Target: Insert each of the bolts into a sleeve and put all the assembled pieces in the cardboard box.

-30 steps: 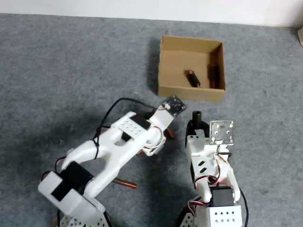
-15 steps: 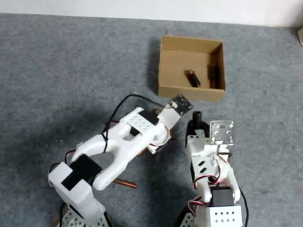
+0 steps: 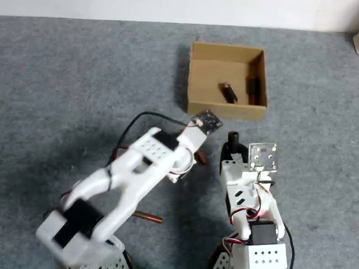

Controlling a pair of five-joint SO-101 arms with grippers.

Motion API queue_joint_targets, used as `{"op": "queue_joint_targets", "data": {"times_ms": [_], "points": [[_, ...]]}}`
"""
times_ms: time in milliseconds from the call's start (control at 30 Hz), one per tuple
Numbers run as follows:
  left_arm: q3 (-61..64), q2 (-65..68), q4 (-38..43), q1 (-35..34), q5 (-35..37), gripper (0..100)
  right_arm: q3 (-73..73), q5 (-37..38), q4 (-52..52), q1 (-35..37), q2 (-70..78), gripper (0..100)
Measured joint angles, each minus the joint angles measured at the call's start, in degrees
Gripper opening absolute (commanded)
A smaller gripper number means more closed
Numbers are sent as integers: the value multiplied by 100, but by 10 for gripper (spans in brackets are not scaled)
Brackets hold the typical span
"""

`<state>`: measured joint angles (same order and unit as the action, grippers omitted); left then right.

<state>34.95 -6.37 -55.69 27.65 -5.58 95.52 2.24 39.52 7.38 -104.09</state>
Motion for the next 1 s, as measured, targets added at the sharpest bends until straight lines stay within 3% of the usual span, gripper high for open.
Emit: {"op": "queue_joint_targets", "data": {"times_ms": [333, 533, 633, 867, 1000], "points": [[387, -3543, -35, -53, 378, 5, 0, 0, 0, 0, 0, 5], [396, -4695, -97, -44, 457, 5, 0, 0, 0, 0, 0, 5], [396, -5020, -88, -44, 1002, 5, 0, 0, 35, 26, 0, 5], [923, -5292, 1231, -44, 2576, 5, 0, 0, 9, 809, 0, 5], [1477, -5292, 2242, -26, 2804, 5, 0, 0, -185, 1143, 0, 5]]}}
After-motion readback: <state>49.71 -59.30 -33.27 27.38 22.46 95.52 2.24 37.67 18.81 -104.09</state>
